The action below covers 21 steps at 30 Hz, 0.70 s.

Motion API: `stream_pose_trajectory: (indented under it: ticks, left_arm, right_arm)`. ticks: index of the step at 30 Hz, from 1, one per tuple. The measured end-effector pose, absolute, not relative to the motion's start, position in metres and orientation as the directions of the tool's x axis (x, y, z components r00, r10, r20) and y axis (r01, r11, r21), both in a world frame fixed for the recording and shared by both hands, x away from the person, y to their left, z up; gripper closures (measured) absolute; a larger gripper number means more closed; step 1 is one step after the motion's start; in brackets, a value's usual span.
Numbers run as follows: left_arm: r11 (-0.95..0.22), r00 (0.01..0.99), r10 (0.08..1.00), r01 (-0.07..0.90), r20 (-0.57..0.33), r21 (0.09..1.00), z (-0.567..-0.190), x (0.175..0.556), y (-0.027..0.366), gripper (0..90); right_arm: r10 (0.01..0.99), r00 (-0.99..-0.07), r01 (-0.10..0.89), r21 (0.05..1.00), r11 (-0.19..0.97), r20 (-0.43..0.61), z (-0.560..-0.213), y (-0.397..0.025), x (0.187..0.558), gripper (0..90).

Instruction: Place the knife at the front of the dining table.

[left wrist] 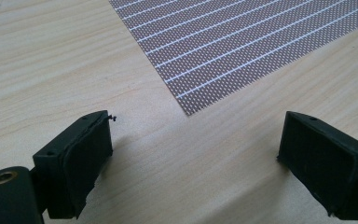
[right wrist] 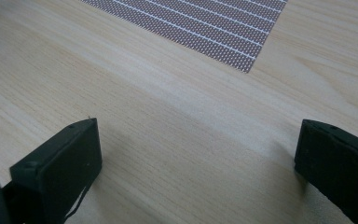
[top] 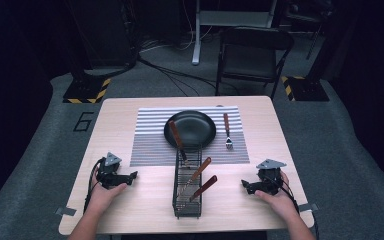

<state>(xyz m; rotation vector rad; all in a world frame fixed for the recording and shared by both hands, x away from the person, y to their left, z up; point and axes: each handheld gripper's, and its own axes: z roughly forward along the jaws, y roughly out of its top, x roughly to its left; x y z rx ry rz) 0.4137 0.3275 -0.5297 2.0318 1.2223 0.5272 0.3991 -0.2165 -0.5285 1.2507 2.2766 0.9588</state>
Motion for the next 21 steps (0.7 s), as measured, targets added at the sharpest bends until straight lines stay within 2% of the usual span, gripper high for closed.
stream_pose_trajectory:
  ticks: [10, 21]
  left_arm:
    - [-0.301, 0.462, 0.887, 0.598, -0.012, 0.743, -0.5300, 0.4133, 0.3272, 10.2]
    - [-0.301, 0.461, 0.888, 0.596, -0.010, 0.744, -0.5290, 0.4120, 0.3299, 15.1]
  right_arm:
    - [0.836, -0.549, 0.584, 0.714, 0.386, -0.003, -0.5284, -0.2169, 0.3993, 0.0]
    - [0.838, -0.546, 0.589, 0.713, 0.379, 0.005, -0.5284, -0.2164, 0.3985, 0.0]
